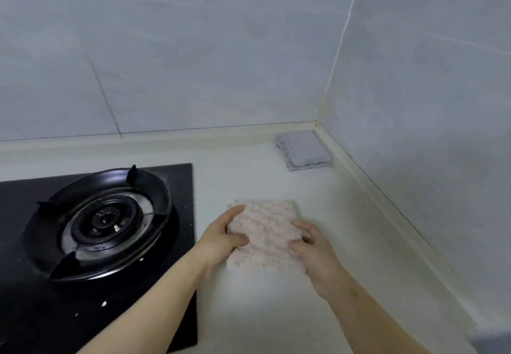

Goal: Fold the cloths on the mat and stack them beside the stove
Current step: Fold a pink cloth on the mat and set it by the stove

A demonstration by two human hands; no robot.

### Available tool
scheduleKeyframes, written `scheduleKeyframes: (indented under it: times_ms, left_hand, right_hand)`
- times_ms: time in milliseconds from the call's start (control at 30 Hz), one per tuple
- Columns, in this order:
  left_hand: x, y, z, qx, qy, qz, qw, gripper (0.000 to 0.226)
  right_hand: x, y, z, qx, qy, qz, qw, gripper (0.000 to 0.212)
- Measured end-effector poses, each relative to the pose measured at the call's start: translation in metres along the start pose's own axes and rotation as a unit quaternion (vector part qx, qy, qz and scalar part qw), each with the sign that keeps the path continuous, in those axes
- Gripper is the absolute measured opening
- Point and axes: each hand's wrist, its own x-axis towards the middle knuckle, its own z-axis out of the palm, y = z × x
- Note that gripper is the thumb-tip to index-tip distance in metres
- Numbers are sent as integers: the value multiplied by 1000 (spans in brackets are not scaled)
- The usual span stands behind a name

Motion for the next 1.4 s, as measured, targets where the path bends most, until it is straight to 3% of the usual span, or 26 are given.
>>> scheduleKeyframes:
  times_ms: [233,567,1000,1167,1400]
  left_hand:
    - [63,29,10,-53,60,-36,996,64]
    - [145,55,-7,15,154,-36,987,48]
    - [211,59,-40,39,245,-41,968,52]
    - [222,52,-45,171,247,-6,954,48]
    - [228,57,-47,411,227,-63,880,48]
  right_hand:
    - [91,-33,-3,-27,-55,9,998,41]
    - [183,-63,22,-45,-92,14,995,42]
    - [240,-85,63,-121,-127,-12,984,54]
    - [251,-82,72,-138,-131,-14,982,57]
    - [247,-85,72,-163,-123,-14,979,60]
